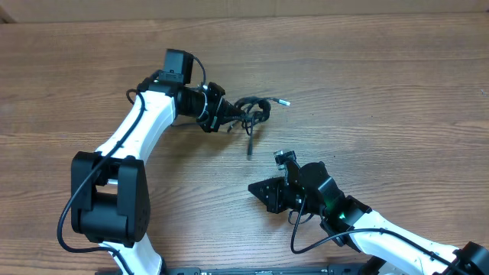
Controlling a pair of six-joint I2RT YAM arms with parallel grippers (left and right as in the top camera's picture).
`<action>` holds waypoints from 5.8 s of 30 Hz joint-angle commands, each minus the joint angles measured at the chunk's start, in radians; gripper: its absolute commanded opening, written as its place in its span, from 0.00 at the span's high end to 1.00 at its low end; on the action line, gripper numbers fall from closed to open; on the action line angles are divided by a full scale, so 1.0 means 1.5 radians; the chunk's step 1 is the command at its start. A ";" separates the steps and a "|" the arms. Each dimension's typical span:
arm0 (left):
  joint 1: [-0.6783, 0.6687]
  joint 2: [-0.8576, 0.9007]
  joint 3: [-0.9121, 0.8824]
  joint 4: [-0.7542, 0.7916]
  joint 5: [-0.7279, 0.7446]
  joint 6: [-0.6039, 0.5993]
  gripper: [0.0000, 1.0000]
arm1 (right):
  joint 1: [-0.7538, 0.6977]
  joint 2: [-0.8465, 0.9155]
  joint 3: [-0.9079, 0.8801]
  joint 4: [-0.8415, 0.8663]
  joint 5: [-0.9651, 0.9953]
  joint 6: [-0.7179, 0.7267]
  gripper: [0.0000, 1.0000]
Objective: Untangle cables
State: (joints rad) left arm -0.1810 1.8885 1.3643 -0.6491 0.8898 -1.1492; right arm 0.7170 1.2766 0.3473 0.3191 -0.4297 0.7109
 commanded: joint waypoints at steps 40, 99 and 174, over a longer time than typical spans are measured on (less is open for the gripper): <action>-0.015 -0.018 0.010 -0.001 0.131 0.720 0.96 | -0.348 -0.034 0.000 0.117 -0.076 -0.004 0.23; -0.196 -0.018 0.016 0.017 0.144 0.793 0.96 | -0.248 -0.033 0.006 0.026 -0.011 -0.106 0.70; -0.157 -0.018 0.050 0.090 -0.302 0.240 0.96 | -0.292 -0.012 0.005 0.030 -0.231 0.160 0.96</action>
State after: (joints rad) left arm -0.4900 1.8885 1.4200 -0.5327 0.4480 -1.0935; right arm 0.3153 1.2800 0.3481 0.3660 -0.5690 1.0088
